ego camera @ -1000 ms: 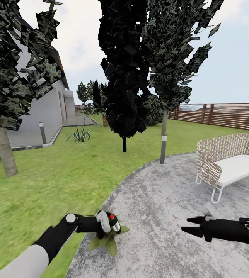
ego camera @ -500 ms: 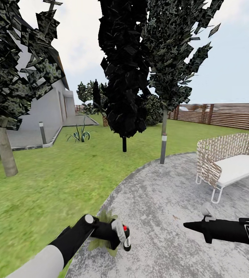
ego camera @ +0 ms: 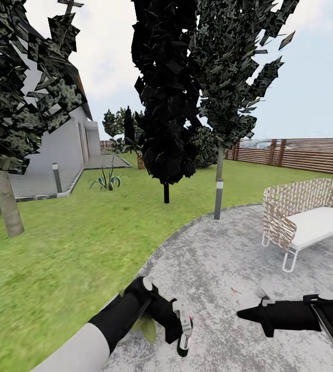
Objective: Pick up the pesticide atomizer in the garden and spray insectifuge to fully cover both potted plants in the garden.
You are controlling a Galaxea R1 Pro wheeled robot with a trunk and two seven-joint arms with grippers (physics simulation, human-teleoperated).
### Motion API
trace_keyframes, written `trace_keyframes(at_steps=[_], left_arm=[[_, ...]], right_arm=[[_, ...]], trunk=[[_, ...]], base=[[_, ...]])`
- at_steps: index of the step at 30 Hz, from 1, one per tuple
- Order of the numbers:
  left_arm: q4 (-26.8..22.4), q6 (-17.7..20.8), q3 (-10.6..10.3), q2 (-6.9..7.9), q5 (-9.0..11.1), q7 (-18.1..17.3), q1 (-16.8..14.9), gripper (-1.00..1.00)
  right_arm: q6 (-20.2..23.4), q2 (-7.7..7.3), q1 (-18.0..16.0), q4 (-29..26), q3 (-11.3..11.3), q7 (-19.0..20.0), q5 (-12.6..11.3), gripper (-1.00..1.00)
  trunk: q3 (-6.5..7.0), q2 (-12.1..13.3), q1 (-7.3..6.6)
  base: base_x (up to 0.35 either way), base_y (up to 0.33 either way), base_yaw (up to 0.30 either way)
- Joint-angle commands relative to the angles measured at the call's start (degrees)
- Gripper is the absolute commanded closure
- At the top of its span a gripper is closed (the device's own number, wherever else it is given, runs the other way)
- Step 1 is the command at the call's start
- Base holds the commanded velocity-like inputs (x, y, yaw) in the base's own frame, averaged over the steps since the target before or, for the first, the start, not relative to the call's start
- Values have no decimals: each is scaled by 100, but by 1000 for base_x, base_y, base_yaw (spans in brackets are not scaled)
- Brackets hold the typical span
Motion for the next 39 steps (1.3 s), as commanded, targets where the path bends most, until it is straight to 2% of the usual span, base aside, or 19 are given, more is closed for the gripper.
trace_keyframes(at_steps=[1,6,9,10,11,15,33,35,37,39], left_arm=[[-35,67,-1,-2,-19,-30,-3,100],[-125,92,-52,-94,-8,-48,-3,100],[-130,93,-285,-144,0,-49,-3,100],[-126,99,-450,-144,4,-49,-3,100],[-125,100,-521,-144,5,-49,-3,100],[-123,102,-674,-144,9,-49,-3,100],[-132,94,-708,-144,56,22,-3,100],[-132,92,-708,-144,135,26,-3,100],[-149,87,-708,-144,360,28,-3,100],[-189,86,-708,-144,468,29,-3,100]], right_arm=[[40,3,-6,-6,7,56,57,100],[36,-11,-6,-6,58,64,62,100],[32,-6,-6,-6,61,66,61,100],[30,-5,-6,-6,61,67,58,100],[29,-3,-6,-6,61,67,56,100],[29,-1,-6,-6,61,67,53,100],[28,5,-6,-10,61,67,20,100],[29,6,-6,-8,61,67,19,100],[35,16,-6,-7,61,63,19,100],[36,20,-6,-7,61,57,19,100]], trunk=[[-7,-4,0],[-7,-4,0],[-7,-4,0],[-7,-4,0],[-7,-4,0],[-7,-4,0],[-7,-4,0],[-7,-4,0],[-7,-4,0],[-7,-4,0]], base=[[0,0,0],[0,0,0],[0,0,0],[0,0,0],[0,0,0],[0,0,0],[0,0,0],[0,0,0],[0,0,0],[0,0,0]])
